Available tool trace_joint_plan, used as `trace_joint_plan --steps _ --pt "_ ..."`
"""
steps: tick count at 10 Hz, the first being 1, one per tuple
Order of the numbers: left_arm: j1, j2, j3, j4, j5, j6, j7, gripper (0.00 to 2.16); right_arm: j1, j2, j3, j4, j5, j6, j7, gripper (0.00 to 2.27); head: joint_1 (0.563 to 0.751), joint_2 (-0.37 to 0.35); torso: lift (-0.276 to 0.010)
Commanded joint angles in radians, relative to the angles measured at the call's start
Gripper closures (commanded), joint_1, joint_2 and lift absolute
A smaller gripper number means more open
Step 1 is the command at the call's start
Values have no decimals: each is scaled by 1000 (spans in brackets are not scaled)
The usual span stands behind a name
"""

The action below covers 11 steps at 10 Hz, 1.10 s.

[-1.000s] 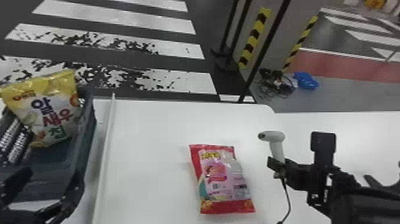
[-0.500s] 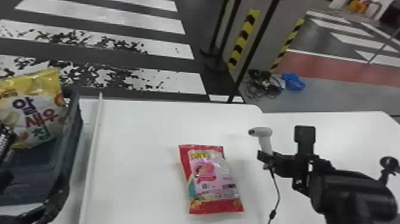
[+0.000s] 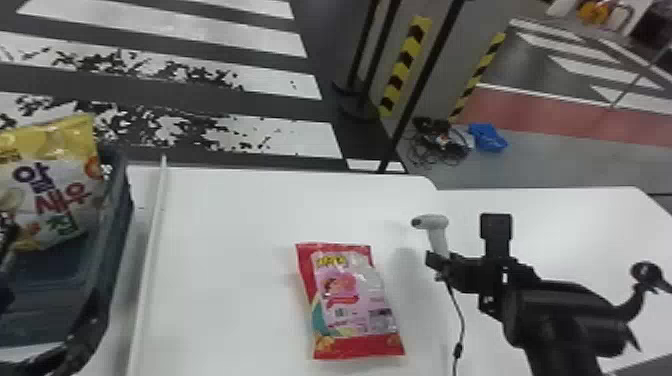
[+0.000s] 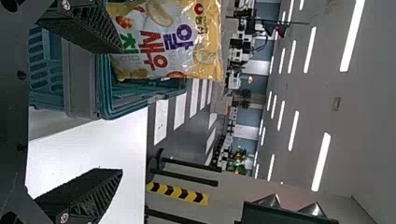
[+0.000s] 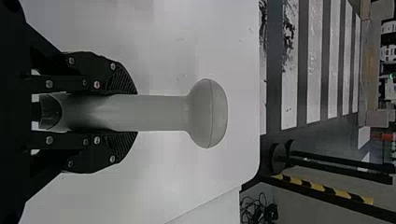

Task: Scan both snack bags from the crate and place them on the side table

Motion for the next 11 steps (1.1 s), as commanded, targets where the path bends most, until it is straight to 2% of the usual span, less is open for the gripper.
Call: trace_joint_plan --steps 1,4,5,6,8,10,11 --pt "-2 2 0 0 0 4 0 83 -12 -5 20 66 10 -51 -2 2260 695 -350 -95" --pt "-2 2 0 0 0 4 0 83 -18 -5 31 115 27 -91 -8 2260 695 -350 -95" --pt "-2 2 0 -2 2 4 0 83 -18 -7 31 125 25 -94 -11 1986 695 -350 -95" --pt "0 2 0 -2 3 4 -2 83 -15 -5 29 131 24 -100 -12 1501 695 -350 -95" --pt "4 2 2 -3 3 1 -2 83 -9 -5 29 135 21 -106 -20 1129 695 -350 -95" --pt "12 2 3 -6 7 -3 -3 83 -3 -5 26 137 19 -103 -28 383 695 -350 -95" --pt "14 2 5 -8 8 -6 -5 83 1 -5 23 137 19 -103 -29 279 695 -350 -95"
